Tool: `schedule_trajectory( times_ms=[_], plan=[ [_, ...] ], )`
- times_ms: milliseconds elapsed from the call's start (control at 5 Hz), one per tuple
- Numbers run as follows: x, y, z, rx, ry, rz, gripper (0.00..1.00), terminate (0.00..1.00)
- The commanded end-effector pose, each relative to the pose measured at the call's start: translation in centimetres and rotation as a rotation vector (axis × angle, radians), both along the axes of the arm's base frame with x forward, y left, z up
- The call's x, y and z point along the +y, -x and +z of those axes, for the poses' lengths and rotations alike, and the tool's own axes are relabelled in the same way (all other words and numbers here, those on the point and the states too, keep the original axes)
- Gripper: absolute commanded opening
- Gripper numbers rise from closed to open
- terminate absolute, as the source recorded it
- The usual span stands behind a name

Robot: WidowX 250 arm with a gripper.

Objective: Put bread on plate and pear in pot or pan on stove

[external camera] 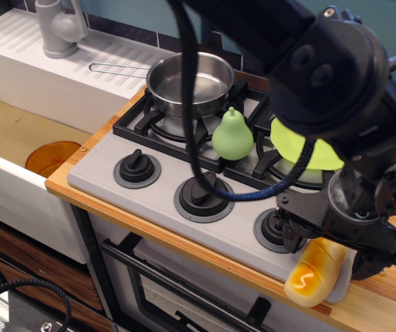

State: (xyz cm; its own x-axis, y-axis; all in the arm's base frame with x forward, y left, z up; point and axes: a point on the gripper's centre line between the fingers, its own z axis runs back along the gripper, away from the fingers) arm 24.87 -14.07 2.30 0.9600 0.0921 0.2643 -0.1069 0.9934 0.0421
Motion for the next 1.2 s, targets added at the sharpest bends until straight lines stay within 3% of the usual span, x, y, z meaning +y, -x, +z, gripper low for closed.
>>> schedule_trajectory(
  times_ms=[0,200,600,1000],
  plan=[
    [-0.8,-1.3,1.5,0.003,0.075,0.009,0.00,0.00],
    [-0.9,-1.6,2.4,0.038,0.103,0.015,0.00,0.00],
    [-0.2,-1.3,5.8,0.106,0.086,0.001,0.00,0.00],
    [1.0,-4.0,7.5,0.143,0.060,-0.007,0.00,0.00]
  ],
)
